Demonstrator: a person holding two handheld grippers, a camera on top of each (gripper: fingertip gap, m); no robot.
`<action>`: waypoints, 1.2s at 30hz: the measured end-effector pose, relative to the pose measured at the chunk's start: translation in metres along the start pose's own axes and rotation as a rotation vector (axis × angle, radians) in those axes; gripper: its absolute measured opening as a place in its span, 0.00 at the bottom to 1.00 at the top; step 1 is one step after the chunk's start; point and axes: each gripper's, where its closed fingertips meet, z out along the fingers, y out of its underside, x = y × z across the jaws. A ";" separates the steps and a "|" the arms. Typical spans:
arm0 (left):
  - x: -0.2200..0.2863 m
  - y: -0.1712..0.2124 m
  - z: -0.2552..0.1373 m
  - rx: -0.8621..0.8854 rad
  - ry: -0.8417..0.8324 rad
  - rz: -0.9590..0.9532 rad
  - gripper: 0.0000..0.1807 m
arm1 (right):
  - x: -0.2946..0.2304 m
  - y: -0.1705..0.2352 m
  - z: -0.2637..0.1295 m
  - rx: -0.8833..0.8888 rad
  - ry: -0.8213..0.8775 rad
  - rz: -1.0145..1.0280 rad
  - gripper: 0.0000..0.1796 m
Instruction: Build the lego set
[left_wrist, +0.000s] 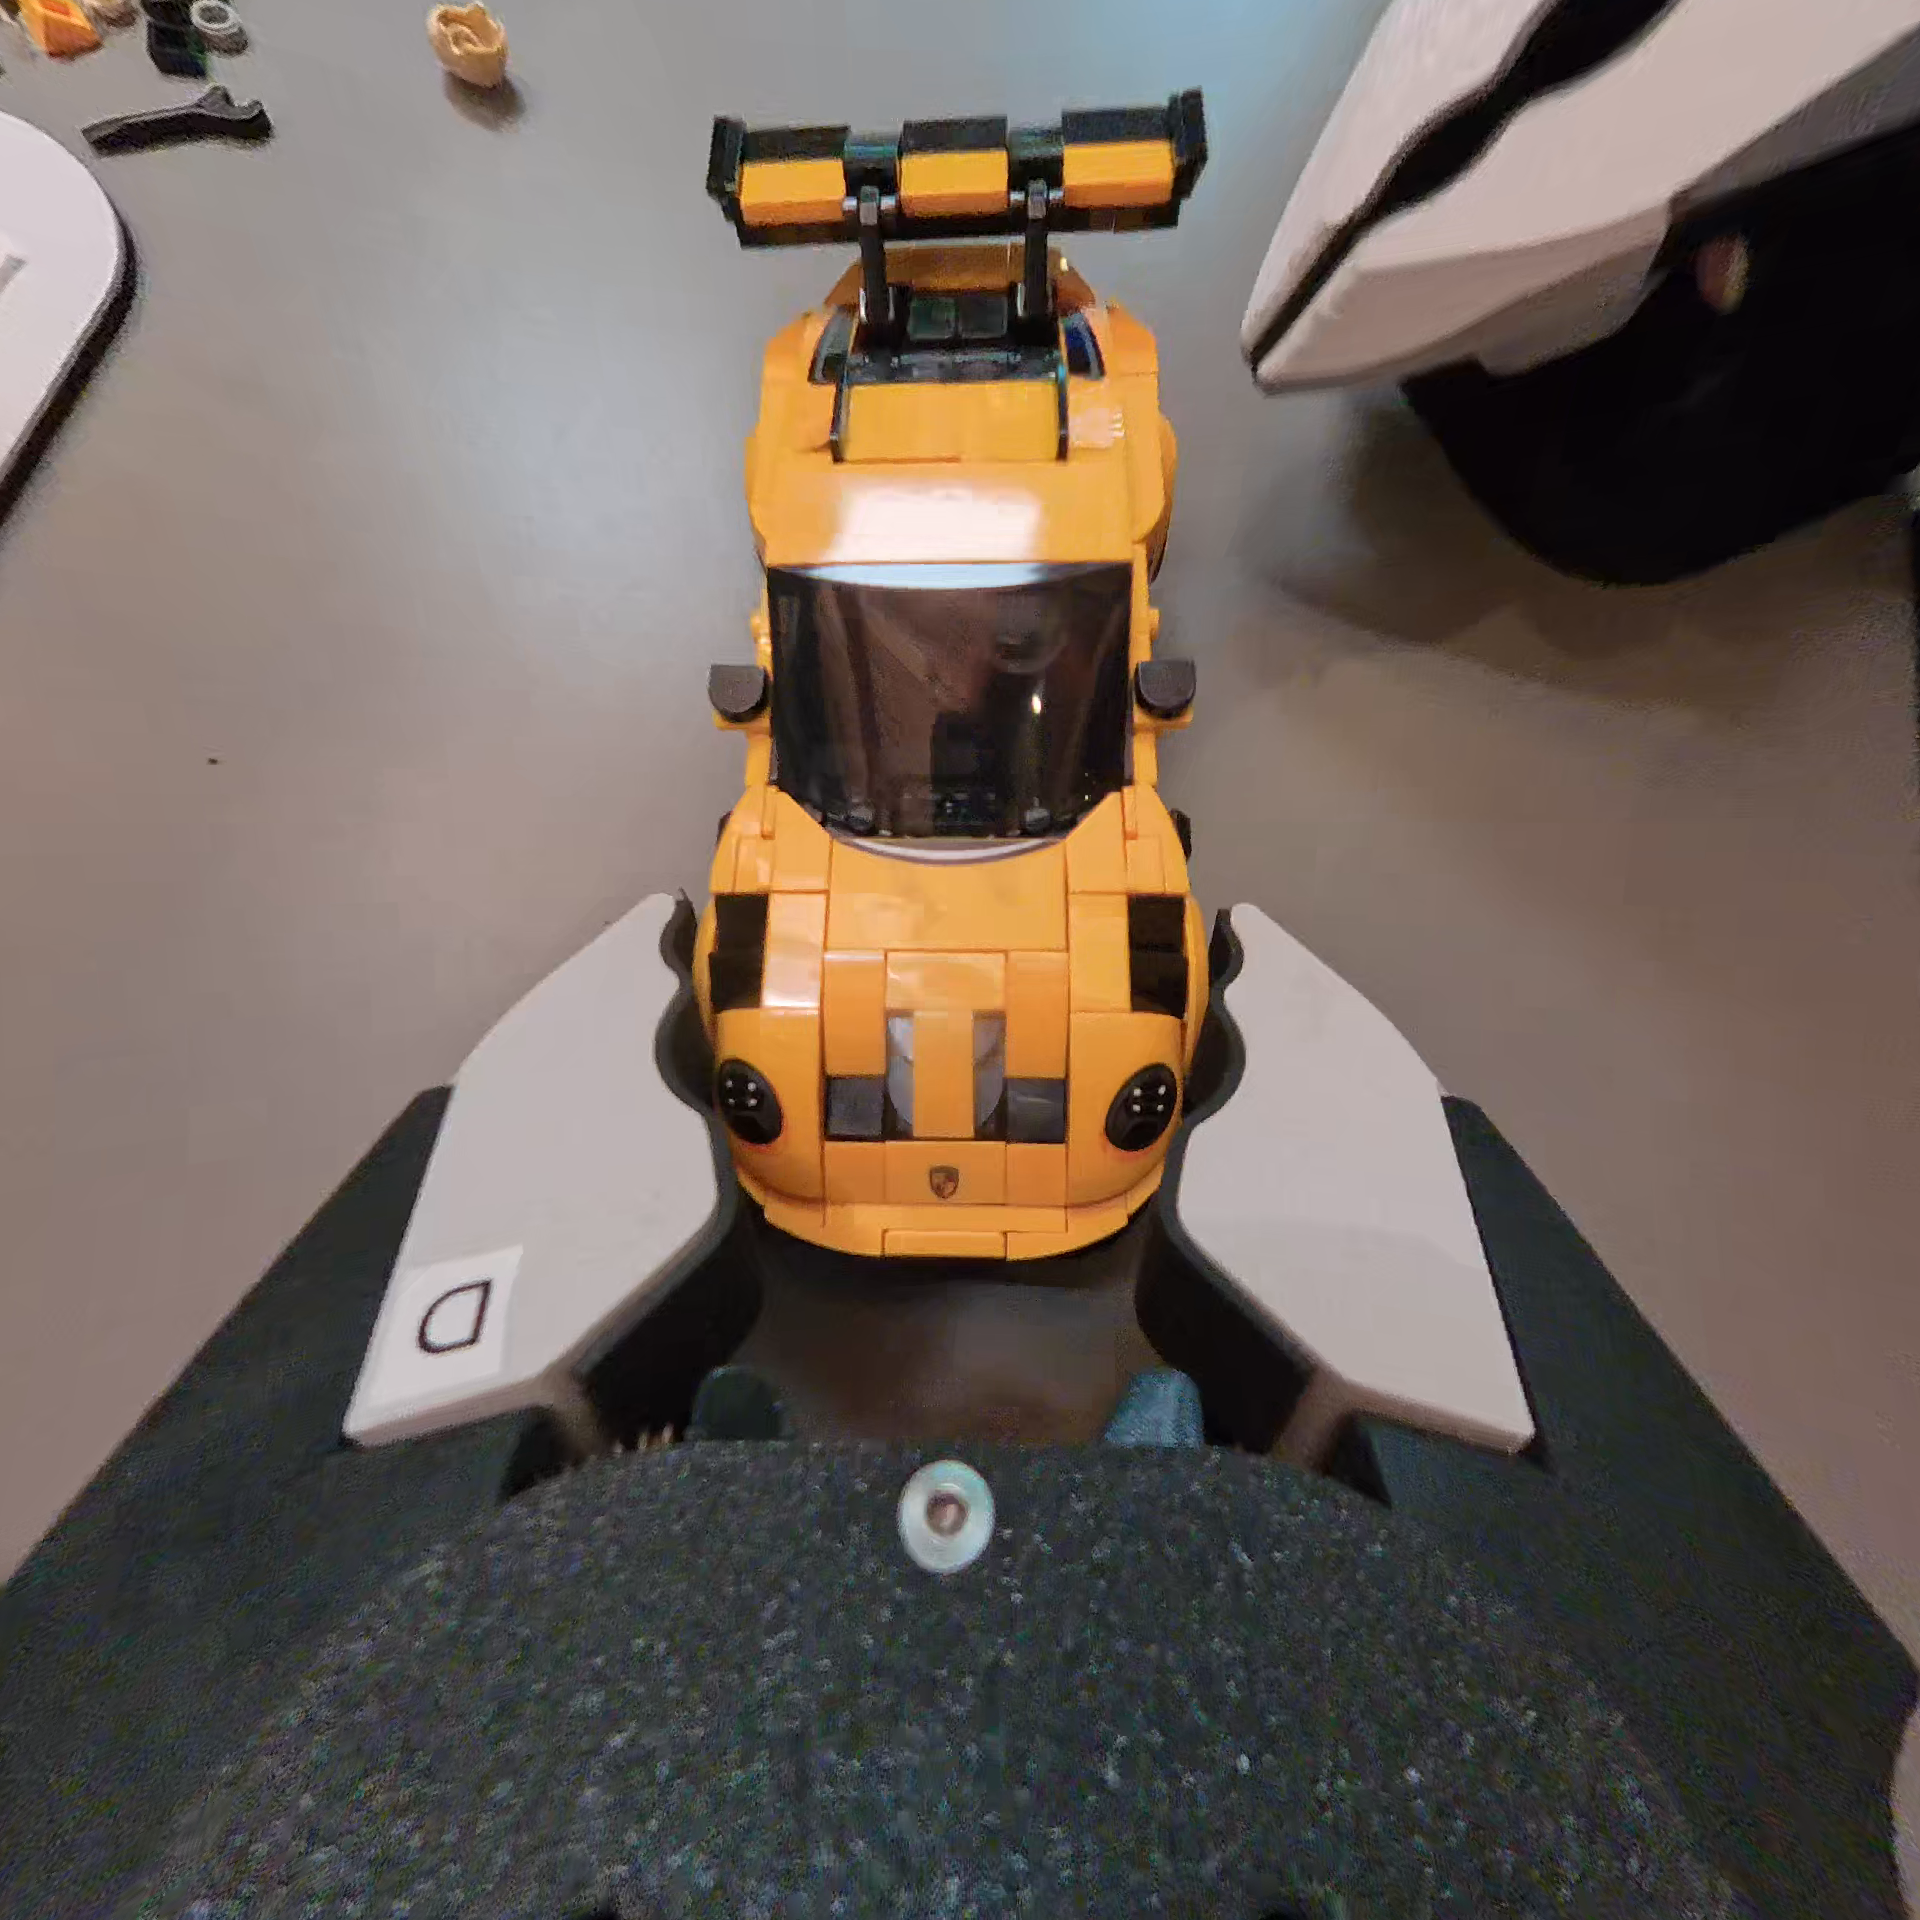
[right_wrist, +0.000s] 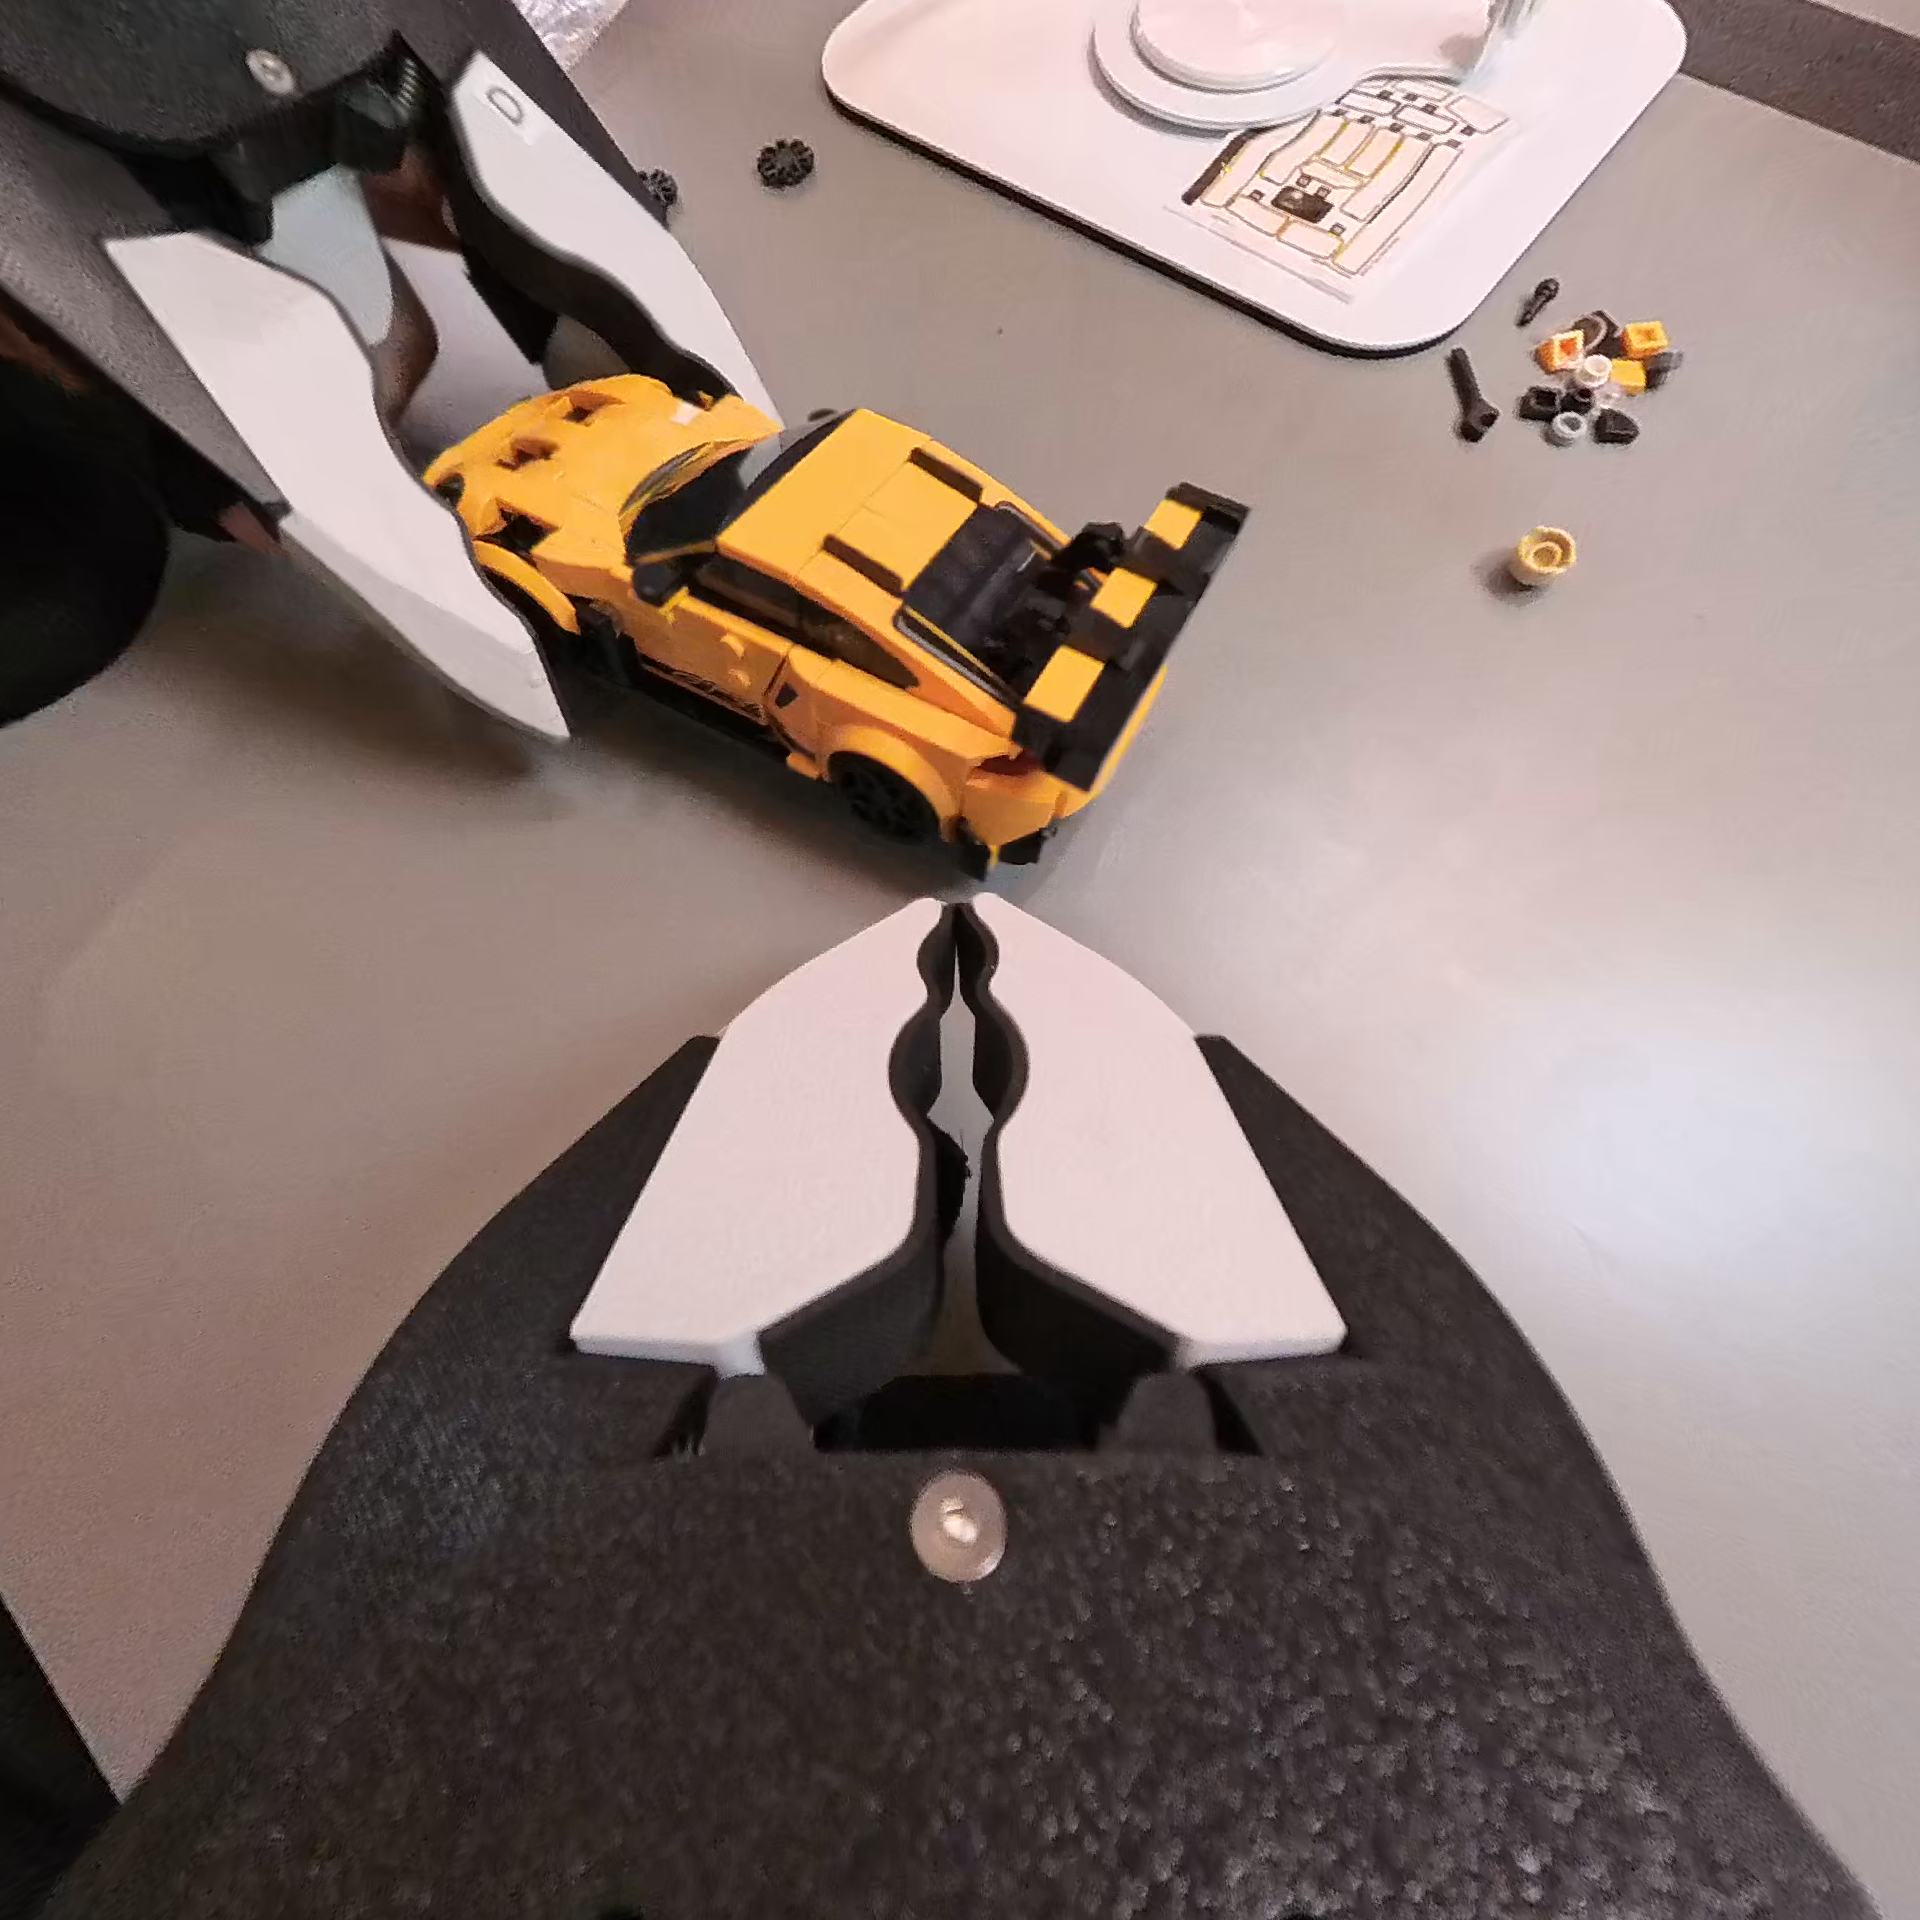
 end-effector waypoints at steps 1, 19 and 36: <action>-0.001 0.002 0.001 -0.026 -0.029 0.035 0.50 | 0.001 0.001 -0.001 -0.001 0.002 0.000 0.00; 0.001 -0.022 0.021 -0.176 -0.156 0.198 0.54 | 0.001 0.002 -0.007 0.043 -0.026 0.023 0.00; 0.005 -0.019 0.030 -0.316 -0.103 0.240 0.53 | 0.001 -0.001 -0.015 0.100 -0.065 0.045 0.01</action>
